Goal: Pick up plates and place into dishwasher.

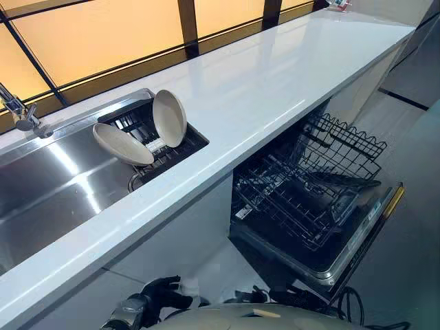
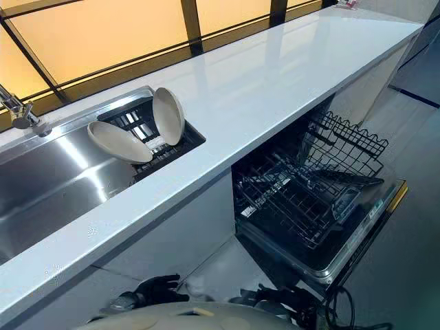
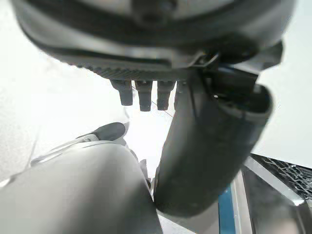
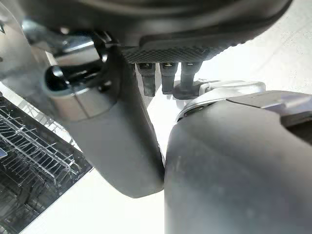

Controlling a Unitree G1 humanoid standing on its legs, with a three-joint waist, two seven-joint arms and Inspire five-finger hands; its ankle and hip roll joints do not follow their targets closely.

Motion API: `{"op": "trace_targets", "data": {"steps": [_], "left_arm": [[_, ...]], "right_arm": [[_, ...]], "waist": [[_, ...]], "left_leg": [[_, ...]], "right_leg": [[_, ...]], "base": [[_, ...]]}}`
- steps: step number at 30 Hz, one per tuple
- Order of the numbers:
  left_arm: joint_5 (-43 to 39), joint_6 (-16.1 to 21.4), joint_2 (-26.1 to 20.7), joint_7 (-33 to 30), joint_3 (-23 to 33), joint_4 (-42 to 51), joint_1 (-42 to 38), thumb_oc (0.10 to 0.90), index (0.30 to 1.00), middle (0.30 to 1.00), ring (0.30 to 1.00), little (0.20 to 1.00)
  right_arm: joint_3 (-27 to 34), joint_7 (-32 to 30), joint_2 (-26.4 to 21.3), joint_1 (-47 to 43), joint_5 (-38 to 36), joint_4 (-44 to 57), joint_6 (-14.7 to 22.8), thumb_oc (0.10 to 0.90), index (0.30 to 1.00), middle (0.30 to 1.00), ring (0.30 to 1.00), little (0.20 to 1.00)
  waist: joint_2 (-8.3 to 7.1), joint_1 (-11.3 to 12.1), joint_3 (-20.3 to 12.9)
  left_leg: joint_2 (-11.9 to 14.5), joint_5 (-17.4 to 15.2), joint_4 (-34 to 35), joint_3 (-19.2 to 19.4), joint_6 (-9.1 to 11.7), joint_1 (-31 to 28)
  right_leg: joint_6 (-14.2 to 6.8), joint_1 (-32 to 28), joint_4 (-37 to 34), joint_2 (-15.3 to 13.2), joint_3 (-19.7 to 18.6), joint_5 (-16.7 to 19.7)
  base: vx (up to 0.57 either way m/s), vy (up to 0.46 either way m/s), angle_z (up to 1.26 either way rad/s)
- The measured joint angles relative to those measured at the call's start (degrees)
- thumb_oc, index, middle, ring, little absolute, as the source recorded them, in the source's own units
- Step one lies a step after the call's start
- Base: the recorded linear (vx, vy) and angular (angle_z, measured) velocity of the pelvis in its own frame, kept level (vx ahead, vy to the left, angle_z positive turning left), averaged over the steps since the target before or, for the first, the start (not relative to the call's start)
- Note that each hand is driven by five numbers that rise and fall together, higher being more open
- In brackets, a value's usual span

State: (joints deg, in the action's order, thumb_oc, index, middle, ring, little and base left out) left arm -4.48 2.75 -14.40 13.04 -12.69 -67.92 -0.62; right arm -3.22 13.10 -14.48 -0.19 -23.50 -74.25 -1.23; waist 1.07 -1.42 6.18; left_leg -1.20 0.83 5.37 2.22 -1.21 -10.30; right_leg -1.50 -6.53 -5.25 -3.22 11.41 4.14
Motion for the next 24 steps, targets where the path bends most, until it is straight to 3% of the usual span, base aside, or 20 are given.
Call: {"op": "trace_targets", "data": {"steps": [14, 19, 24], "left_arm": [[-0.7, -0.1, 0.0, 0.6, 0.0, 0.0, 0.1, 0.8, 0.9, 0.9, 0.9, 0.9], [-6.3, 0.0, 0.1, 3.5, 0.1, 0.0, 0.9, 0.8, 0.9, 0.9, 0.9, 0.9], [-17.1, -1.1, 0.3, 9.8, 2.2, 0.2, 2.5, 0.8, 0.9, 0.9, 0.9, 0.9]], "right_arm": [[0.0, 0.0, 0.0, 0.0, -1.4, 0.0, -0.3, 0.8, 0.9, 0.9, 0.9, 0.9], [0.1, 0.2, 0.0, 0.2, -2.6, 0.0, -0.7, 0.8, 0.9, 0.9, 0.9, 0.9], [0.2, 0.2, 0.0, 0.4, -3.5, 0.0, -0.9, 0.8, 0.9, 0.9, 0.9, 0.9]], "waist": [[0.17, 0.0, -0.1], [0.34, 0.0, -0.2], [0.37, 0.1, -0.2]], "left_leg": [[0.0, 0.0, 0.0, 0.0, 0.0, -0.1], [0.0, 0.0, 0.0, 0.0, 0.0, -0.1], [0.0, 0.0, 0.0, -0.1, 0.0, 0.0]], "right_leg": [[0.0, -0.1, 0.0, 0.0, 0.0, 0.0], [0.0, -0.1, 0.0, 0.0, 0.0, 0.0], [0.0, -0.1, -0.1, -0.1, 0.1, 0.0]], "base": [[0.01, -0.013, 0.03], [0.0, 0.0, 0.0], [0.0, 0.0, 0.0]]}}
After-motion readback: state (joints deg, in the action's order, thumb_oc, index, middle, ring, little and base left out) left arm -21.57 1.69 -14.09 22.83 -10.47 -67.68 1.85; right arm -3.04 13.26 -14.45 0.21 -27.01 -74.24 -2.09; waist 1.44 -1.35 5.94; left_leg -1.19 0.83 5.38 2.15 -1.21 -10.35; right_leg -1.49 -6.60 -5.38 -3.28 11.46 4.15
